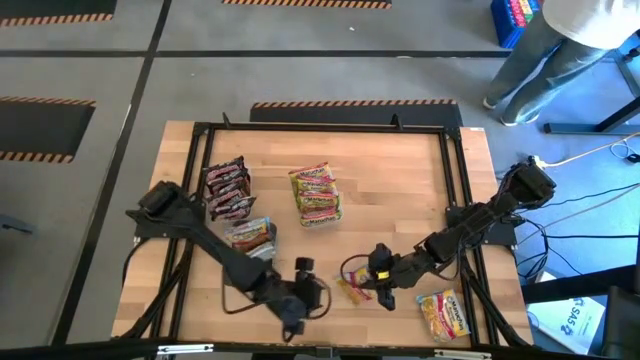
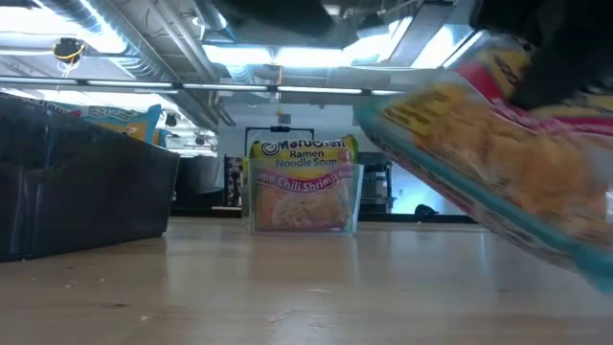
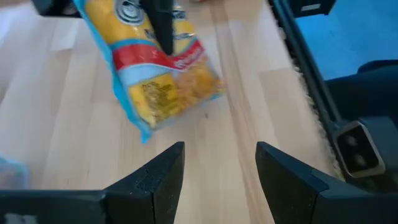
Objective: Sort Maruchan noodles
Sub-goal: Put the blue noodle pack into the black bin
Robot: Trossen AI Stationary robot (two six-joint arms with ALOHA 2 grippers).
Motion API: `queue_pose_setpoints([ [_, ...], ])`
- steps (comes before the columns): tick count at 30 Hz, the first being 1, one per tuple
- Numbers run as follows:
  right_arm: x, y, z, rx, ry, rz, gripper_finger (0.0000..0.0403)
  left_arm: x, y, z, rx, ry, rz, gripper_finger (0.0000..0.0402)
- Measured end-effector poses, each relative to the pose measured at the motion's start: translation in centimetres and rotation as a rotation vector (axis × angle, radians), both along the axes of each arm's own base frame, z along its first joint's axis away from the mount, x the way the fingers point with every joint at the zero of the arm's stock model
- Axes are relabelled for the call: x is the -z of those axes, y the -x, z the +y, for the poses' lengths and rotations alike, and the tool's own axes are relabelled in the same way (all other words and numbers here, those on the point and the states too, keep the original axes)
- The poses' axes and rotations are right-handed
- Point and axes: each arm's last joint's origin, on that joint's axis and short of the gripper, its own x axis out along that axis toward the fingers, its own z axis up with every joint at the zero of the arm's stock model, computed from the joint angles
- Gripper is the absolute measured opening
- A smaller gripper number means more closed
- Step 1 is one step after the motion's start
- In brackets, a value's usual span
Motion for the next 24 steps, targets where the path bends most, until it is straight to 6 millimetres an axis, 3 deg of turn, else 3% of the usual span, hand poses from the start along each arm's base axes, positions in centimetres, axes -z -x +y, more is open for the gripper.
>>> queue_pose_setpoints([
  [7,-3.5,-2.5,1.4,-0.080,0.212,-0.022,0.0075,1.9,3.2,0.7,-0.032,0.035,-0.089,0.0192],
  [14,-3.7,-6.2,4.0,-0.175,0.263,0.056,0.0078,2.2,3.7,2.6,-0.010,0.264,-0.269,0.0192],
  [24,-4.2,-8.7,5.9,-0.220,0.347,0.121,0.0079,2.1,3.5,2.8,-0.090,0.296,-0.313,0.0193],
])
